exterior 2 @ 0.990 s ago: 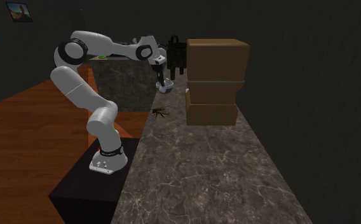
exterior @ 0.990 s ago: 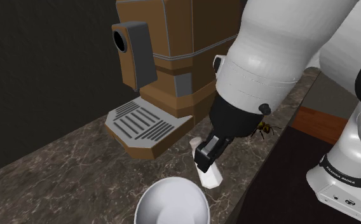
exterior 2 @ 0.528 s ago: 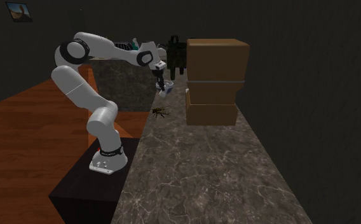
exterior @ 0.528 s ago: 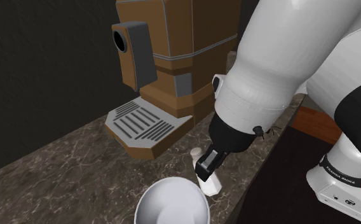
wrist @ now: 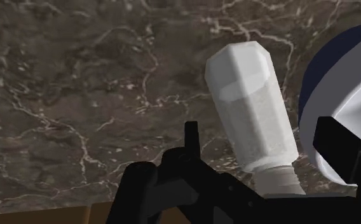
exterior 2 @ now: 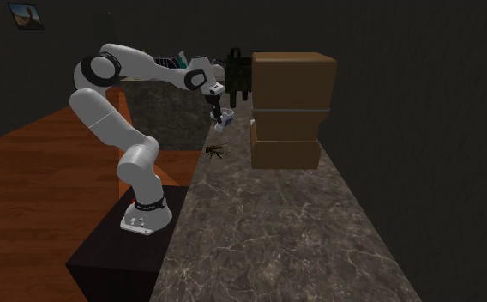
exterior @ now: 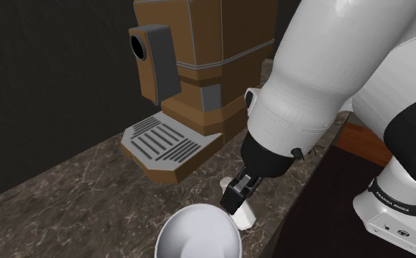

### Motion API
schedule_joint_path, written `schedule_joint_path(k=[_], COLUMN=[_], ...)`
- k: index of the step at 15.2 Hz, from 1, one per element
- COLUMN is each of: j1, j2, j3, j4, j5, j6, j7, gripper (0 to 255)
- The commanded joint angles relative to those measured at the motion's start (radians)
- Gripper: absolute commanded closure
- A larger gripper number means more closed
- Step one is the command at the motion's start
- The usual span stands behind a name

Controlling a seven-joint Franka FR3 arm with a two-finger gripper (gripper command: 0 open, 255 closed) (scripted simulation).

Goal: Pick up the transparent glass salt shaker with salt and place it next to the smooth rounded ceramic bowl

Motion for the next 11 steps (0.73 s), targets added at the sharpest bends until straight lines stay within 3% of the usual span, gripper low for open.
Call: schedule_joint_path(k=[1,4,8,11], j1=[0.0,0.0,0.033,0.034], j2=[0.0,0.0,-0.066,-0.066], j3=[0.0,0.0,-0.07,-0.07], j4=[0.0,0.0,0.069,0.069], j5=[0.0,0.0,0.008,0.008], j6=[0.0,0.0,-0.137,-0.137], j7=[0.0,0.0,-0.013,-0.013], gripper=[0,0,0,0])
